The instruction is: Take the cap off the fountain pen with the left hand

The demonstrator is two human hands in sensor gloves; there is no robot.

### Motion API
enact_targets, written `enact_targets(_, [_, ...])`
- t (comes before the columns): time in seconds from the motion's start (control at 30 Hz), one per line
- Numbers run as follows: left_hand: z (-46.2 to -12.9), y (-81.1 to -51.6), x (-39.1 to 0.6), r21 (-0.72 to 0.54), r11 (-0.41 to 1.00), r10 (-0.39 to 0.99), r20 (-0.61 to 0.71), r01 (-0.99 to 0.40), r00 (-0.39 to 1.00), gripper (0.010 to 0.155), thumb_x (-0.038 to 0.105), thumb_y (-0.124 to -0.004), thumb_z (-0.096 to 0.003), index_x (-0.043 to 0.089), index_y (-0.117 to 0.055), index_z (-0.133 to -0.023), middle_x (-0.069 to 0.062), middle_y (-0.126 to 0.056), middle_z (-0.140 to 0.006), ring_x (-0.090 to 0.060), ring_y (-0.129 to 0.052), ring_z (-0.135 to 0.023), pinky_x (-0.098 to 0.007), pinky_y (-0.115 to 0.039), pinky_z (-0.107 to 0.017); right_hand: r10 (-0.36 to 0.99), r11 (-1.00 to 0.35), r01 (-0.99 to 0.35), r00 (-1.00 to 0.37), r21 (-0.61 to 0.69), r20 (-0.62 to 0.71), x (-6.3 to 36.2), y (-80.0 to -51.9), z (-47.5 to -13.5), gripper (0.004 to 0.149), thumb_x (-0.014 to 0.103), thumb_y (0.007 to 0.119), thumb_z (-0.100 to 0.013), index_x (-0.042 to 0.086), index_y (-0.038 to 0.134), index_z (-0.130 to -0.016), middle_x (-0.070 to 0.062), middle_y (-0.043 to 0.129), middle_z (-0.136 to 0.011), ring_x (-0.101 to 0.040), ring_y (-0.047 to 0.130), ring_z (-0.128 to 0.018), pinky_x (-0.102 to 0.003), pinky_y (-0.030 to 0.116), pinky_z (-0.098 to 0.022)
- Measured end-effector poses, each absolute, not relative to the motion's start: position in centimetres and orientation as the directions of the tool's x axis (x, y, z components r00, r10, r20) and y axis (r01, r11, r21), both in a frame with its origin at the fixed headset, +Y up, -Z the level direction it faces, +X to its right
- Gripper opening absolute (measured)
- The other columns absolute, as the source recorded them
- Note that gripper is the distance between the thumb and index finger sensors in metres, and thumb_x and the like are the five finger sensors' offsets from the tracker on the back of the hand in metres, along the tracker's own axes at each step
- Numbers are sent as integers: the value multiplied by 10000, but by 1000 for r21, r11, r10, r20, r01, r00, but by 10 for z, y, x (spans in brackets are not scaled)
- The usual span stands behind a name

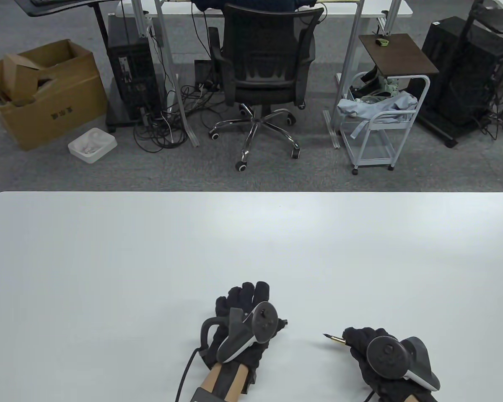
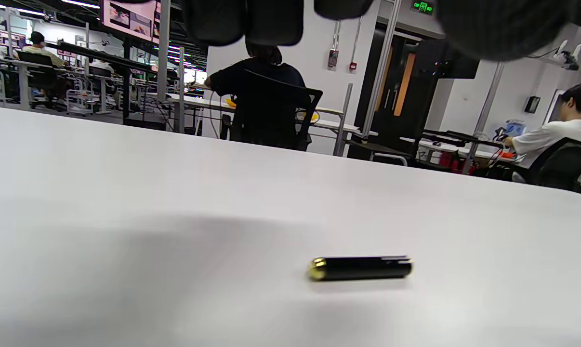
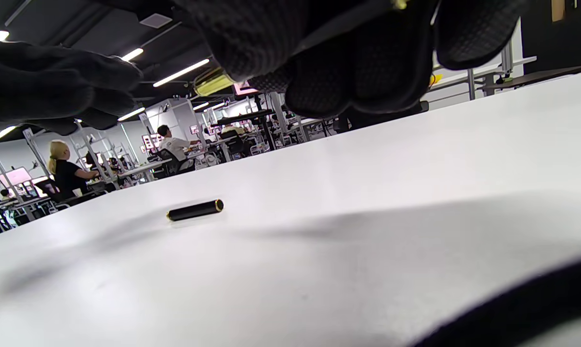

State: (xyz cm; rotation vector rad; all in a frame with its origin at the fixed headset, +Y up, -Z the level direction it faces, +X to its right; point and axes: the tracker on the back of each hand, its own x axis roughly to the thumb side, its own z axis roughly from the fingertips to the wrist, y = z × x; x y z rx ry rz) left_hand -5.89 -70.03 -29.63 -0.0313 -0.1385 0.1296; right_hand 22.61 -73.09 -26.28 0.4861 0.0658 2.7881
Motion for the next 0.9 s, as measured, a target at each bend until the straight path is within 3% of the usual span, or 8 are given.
enact_targets(0.2, [-280, -718, -111, -103, 984, 156, 68, -149, 985, 952, 679, -694, -374, 290, -245, -1118, -159, -286, -1213, -540, -299, -1137, -781, -355, -715, 310, -950, -282, -900, 133, 308, 215, -743, -262, 487, 193, 681, -465, 77, 614, -934, -148, 772, -841, -405, 758, -682, -630, 571, -646])
enact_targets(0.3, [-281, -733, -125, -132, 980, 160, 64, -151, 985, 965, 689, -696, -370, 293, -224, -1113, -162, -245, -1208, -536, -246, -1133, -792, -323, -705, 340, -939, -310, -897, 147, 282, 212, -749, -262, 489, 190, 682, -461, 78, 608, -931, -149, 767, -840, -407, 756, -680, -639, 564, -643])
enact_targets(0.4, [-286, -738, -128, -239, 957, 179, 50, -163, 983, 961, 678, -692, -379, 293, -200, -1109, -165, -204, -1204, -531, -202, -1127, -798, -283, -699, 369, -928, -338, -890, 157, 268, 207, -749, -261, 491, 184, 684, -459, 72, 602, -930, -151, 763, -842, -409, 757, -684, -655, 546, -645])
enact_targets(0.5, [-285, -735, -126, -210, 969, 147, 74, -129, 986, 957, 675, -694, -379, 296, -207, -1110, -161, -209, -1206, -518, -203, -1132, -797, -281, -700, 347, -938, -323, -885, 128, 311, 199, -740, -262, 488, 177, 696, -457, 63, 616, -925, -156, 776, -842, -408, 774, -697, -688, 502, -651])
enact_targets(0.7, [-285, -733, -127, -220, 965, 169, 93, -145, 981, 947, 670, -689, -385, 296, -209, -1111, -161, -219, -1207, -516, -218, -1133, -794, -284, -702, 304, -952, -276, -896, 129, 324, 181, -724, -291, 483, 187, 716, -462, 69, 623, -921, -151, 779, -854, -411, 775, -723, -703, 471, -661])
enact_targets(0.9, [-282, -729, -129, -230, 957, 207, 121, -176, 971, 968, 678, -682, -391, 316, -108, -1082, -159, -177, -1205, -514, -218, -1134, -796, -282, -702, 238, -964, -202, -944, 170, 230, 181, -755, -335, 479, 185, 717, -471, 65, 613, -923, -160, 767, -859, -421, 756, -734, -701, 458, -670])
